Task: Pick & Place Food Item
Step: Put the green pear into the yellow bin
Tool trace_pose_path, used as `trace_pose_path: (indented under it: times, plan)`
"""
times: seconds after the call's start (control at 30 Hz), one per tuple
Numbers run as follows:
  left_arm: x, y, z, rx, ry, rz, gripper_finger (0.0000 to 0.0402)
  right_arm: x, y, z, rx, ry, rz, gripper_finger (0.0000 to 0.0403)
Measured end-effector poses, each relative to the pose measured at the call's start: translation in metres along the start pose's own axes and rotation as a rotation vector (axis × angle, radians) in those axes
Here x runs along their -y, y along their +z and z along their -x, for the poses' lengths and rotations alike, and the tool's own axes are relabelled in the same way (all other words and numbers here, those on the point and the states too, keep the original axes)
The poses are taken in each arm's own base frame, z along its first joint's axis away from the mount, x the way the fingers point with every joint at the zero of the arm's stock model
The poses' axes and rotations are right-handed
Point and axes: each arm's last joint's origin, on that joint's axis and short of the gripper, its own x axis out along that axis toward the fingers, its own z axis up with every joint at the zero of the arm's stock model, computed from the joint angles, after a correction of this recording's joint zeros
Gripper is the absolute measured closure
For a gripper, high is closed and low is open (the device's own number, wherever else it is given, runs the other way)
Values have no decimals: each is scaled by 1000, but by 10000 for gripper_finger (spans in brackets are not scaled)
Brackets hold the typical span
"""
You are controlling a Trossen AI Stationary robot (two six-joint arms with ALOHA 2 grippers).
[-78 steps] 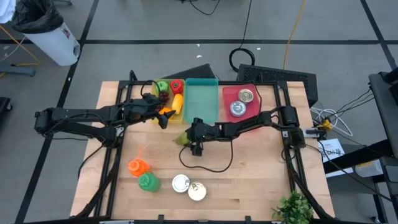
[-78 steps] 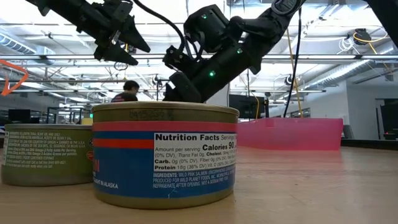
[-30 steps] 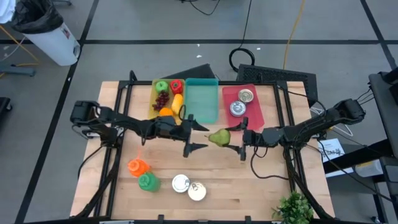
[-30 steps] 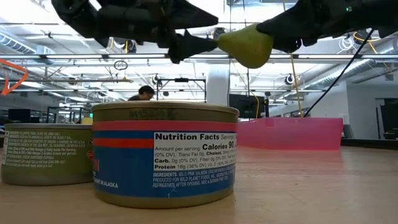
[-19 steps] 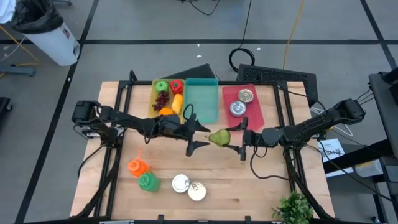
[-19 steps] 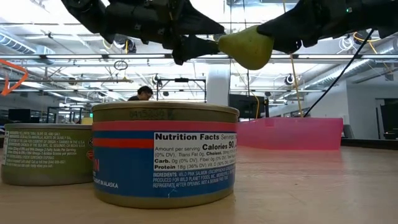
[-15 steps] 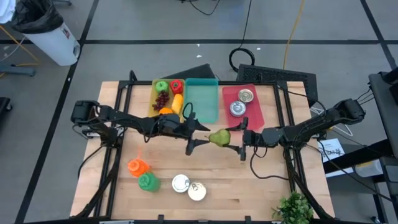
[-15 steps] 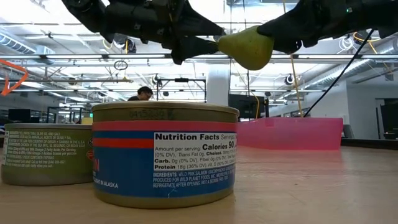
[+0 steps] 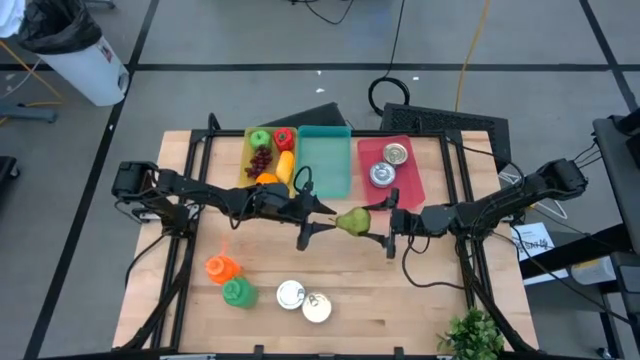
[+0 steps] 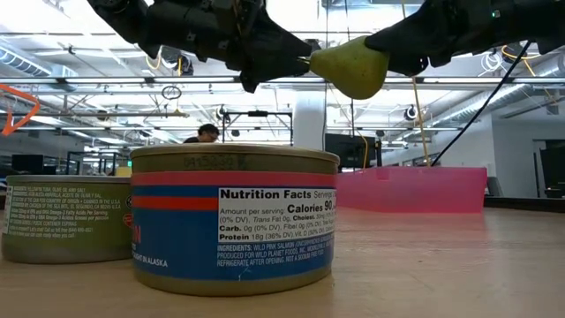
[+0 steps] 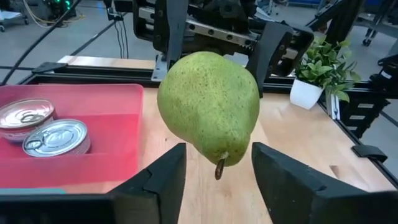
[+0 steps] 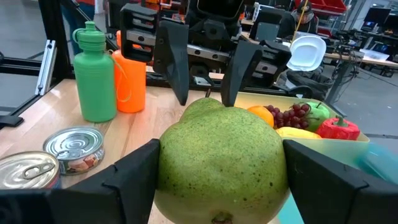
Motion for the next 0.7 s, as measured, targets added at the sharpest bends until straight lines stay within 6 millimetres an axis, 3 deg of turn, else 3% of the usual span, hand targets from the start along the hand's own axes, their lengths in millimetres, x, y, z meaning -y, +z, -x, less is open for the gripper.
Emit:
trace_pose_path:
  times: [0.7]
  plan:
    - [0, -1, 0, -7, 0, 0, 322, 0, 0, 0, -1, 0, 0, 116]
